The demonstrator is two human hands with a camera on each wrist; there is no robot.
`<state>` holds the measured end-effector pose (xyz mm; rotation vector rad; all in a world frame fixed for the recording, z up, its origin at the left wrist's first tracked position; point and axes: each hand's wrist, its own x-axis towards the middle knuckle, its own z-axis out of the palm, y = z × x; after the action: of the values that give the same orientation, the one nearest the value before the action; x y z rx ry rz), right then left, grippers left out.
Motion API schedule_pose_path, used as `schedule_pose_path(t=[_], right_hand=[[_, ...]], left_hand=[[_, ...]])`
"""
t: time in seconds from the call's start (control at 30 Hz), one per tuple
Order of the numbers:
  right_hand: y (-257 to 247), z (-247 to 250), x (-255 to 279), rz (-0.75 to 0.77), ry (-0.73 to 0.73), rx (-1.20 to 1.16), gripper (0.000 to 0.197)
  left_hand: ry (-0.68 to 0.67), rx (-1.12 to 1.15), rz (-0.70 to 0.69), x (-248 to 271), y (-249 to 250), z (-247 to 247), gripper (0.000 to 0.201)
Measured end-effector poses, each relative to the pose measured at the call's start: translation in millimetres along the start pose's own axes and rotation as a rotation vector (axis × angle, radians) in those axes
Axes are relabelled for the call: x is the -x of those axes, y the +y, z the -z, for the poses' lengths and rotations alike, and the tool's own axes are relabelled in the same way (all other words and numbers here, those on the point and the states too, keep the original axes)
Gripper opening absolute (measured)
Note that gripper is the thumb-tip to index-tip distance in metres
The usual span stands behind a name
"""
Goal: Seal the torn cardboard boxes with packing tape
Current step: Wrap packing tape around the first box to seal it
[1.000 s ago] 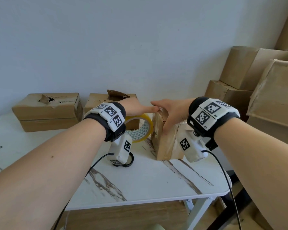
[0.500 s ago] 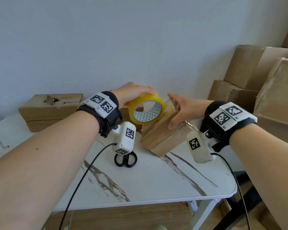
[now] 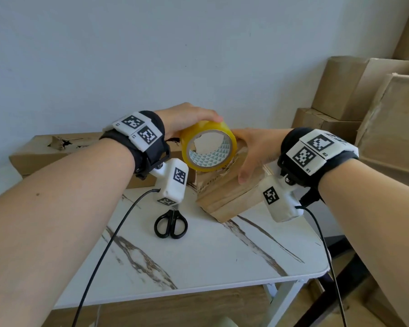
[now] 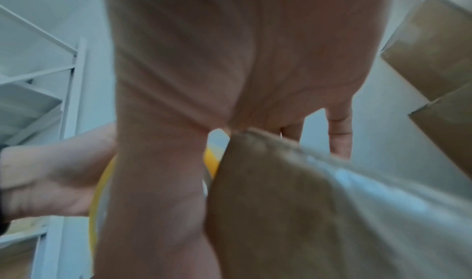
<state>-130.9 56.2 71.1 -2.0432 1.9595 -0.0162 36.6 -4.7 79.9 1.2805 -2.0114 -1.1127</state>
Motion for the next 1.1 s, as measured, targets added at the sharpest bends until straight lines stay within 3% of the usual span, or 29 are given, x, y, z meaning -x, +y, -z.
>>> schedule_pose_path(t=[0.07,0.13,0.27,0.43,0.5,0.57,0.63,0.8,0.97,1.1], right_hand=[[5,2,8,-0.058,-0.003,0.03,0.131],[18,1,15,-0.095,-0.011,0.005,0.119],[33,-11,22,-0.13,-0.046,-0.026,0.111],[47,-29,18,-0.144,-0.089,-0.052,0.102],[51,-35,16,-0.14,-0.093,-0.068,0.101],[54,-37,14,-0.141,-0.094,-0.089,0.102],[58,-37,12,-0.142,-0.101,-0.108,0.103],[61,-37,11,-0.125,-0.108,-0.113,0.103],[64,-38,9,-0.118,-0.109,-0.115,0.101],[66,-39,9,-0.121,-0.115,-0.125,0.103]], left_hand=[[0.019,-0.155,-0.006,-2,-4,2,0.037],[0.051,-0.265,0.016,-4,-11,4,0.045],[0.016,-0.297,0.033,-10,-18,-2,0.047],[-0.099,-0.016,0.081,-12,-16,-7,0.03],[-0.094,-0.013,0.075,-12,-15,-9,0.021],[-0.061,-0.128,0.046,-14,-11,-9,0.02],[-0.031,-0.32,0.034,-15,-11,-6,0.032],[-0.01,-0.538,0.087,-23,-30,-9,0.042],[0.1,-0.933,0.083,-20,-37,-14,0.046],[0.045,-0.988,0.162,-25,-54,-15,0.062]])
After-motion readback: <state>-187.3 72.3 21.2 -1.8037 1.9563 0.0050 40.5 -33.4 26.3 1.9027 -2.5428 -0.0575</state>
